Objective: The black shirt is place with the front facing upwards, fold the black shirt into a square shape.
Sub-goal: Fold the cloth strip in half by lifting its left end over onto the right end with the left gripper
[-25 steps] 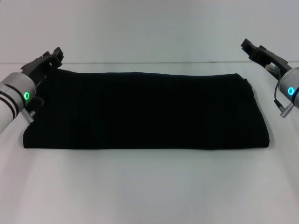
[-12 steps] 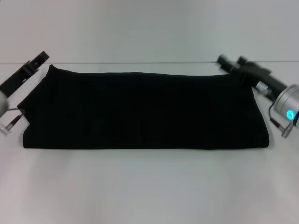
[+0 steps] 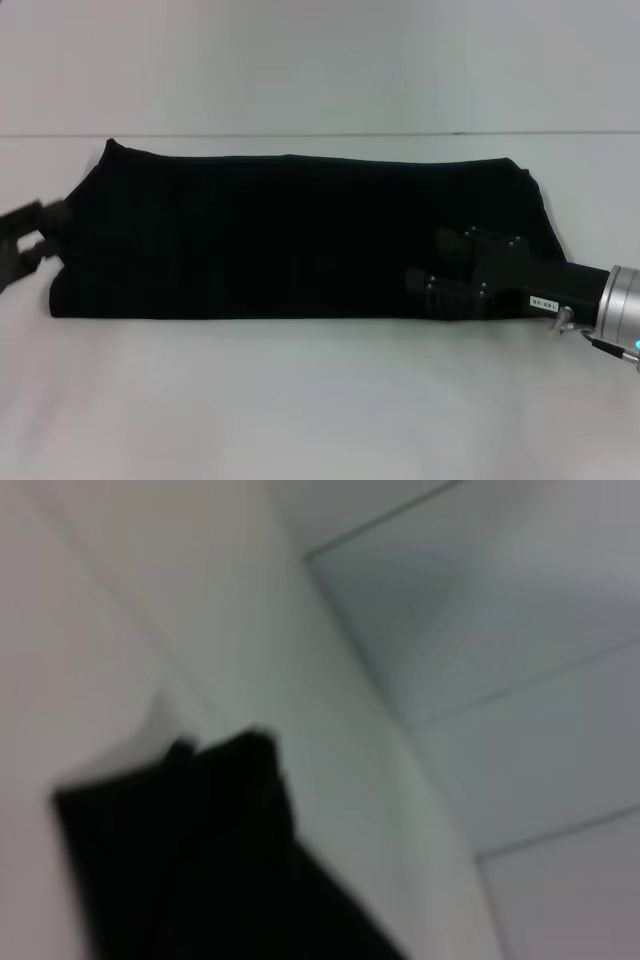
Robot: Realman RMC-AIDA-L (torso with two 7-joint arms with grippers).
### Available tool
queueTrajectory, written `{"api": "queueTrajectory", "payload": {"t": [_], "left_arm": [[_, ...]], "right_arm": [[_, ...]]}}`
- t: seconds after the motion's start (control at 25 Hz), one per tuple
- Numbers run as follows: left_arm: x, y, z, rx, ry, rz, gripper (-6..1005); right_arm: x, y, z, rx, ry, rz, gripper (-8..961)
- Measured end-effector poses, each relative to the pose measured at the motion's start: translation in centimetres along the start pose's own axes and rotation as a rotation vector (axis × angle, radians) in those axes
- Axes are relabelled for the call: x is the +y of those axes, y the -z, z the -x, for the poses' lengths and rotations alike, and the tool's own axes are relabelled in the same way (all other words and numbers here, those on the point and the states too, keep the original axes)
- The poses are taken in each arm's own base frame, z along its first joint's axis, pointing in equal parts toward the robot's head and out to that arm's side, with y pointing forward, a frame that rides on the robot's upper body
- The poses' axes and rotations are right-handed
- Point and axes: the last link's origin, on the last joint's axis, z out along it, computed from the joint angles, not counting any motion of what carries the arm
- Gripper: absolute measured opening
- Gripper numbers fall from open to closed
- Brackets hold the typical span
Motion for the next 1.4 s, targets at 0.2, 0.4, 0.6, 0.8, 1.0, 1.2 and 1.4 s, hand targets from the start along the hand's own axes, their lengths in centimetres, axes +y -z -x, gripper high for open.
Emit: {"api": "queueTrajectory", "payload": {"t": [0.2, 0.4, 0.6, 0.8, 1.0, 1.2, 1.4], "left_arm": [[-1.3, 2.3, 0.6, -0.085, 0.064, -0.116, 655], [-2.0, 2.5, 0.8, -0.135, 0.111, -0.194, 655], [-2.0, 2.0, 0.5, -0.136, 0.121, -0.217, 655], [-2.5, 1.8, 0.2, -0.102, 0.142, -0.252, 656], [-2.8, 1.6, 0.1, -0.078, 0.166, -0.274, 656], [-2.9, 1.1, 0.3, -0.086, 0.178, -0.279, 656], [-3.2, 0.8, 0.3, -0.075, 0.186, -0.293, 656]], "right_arm": [[0.3, 0.4, -0.9, 0.055, 0.026, 0.021, 809], [0.5, 0.1, -1.2, 0.097, 0.060, 0.041, 810], [0.6, 0.0, -1.3, 0.102, 0.066, 0.045, 810], [0.6, 0.1, -1.4, 0.102, 0.060, 0.042, 810], [0.5, 0.2, -1.4, 0.097, 0.054, 0.035, 810], [0.5, 0.2, -1.4, 0.095, 0.054, 0.034, 809], [0.4, 0.1, -1.3, 0.095, 0.053, 0.031, 809]]}}
